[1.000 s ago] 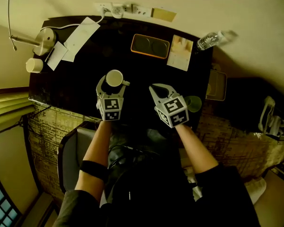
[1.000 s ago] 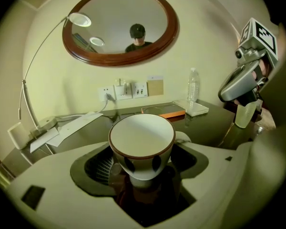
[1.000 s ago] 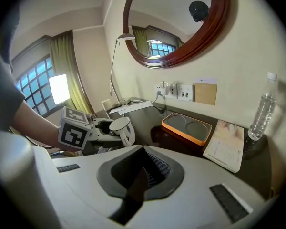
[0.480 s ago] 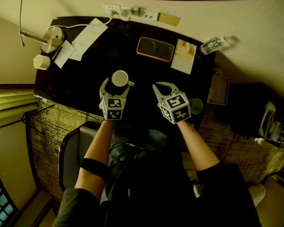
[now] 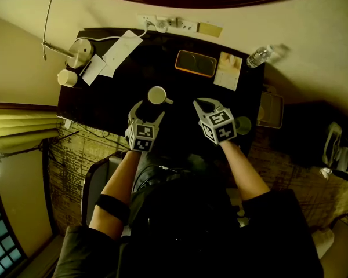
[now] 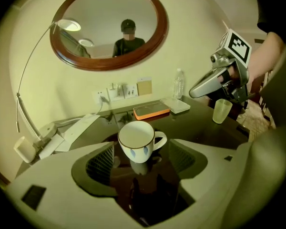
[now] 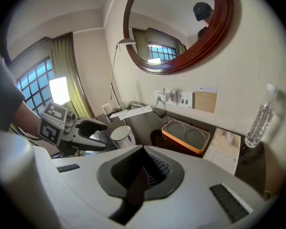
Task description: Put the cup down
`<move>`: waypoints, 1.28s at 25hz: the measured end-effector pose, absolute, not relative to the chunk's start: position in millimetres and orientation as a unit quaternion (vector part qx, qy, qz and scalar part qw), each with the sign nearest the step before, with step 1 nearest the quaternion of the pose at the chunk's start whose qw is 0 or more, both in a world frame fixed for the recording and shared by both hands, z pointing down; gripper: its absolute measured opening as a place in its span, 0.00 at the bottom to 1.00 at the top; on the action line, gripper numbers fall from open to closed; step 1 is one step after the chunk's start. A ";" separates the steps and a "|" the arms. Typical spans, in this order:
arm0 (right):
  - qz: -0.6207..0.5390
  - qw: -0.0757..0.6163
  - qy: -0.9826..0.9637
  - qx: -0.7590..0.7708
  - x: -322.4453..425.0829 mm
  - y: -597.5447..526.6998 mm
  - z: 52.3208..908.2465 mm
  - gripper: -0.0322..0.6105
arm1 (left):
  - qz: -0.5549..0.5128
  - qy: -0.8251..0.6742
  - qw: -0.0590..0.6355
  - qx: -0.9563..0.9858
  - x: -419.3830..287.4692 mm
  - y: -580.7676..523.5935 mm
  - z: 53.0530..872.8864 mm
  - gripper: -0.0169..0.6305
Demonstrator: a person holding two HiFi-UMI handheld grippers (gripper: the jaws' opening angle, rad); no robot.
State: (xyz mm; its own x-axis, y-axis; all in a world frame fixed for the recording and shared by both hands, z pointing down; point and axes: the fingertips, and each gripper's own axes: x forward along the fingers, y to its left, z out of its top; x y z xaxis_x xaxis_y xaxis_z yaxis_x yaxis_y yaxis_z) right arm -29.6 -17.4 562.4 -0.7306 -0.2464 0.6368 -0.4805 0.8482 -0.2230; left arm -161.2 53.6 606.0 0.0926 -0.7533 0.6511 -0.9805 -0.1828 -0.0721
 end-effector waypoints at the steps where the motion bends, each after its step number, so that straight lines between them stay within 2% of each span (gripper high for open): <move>1: 0.189 0.306 -0.911 0.202 -29.4 -17.5 559.1 0.07 | 0.290 -0.607 0.195 0.714 -162.9 55.0 598.3 0.54; 4: 0.189 0.301 -0.910 0.213 -27.0 -15.8 549.3 0.07 | 0.281 -0.608 0.200 0.715 -167.0 60.1 575.9 0.32; 7: 0.187 0.295 -0.910 0.224 -26.0 -15.9 539.5 0.07 | 0.267 -0.608 0.196 0.722 -171.0 60.8 555.8 0.15; 11: 0.190 0.284 -0.908 0.242 -24.0 -14.7 529.0 0.07 | 0.261 -0.599 0.190 0.732 -176.5 59.9 534.7 0.03; 22: 0.213 0.260 -0.895 0.292 -30.2 -0.4 519.6 0.07 | 0.228 -0.557 0.193 0.775 -200.7 48.1 497.8 0.03; 32: 0.214 0.265 -0.886 0.314 -38.6 10.8 523.1 0.07 | 0.231 -0.524 0.178 0.800 -213.1 39.3 498.2 0.03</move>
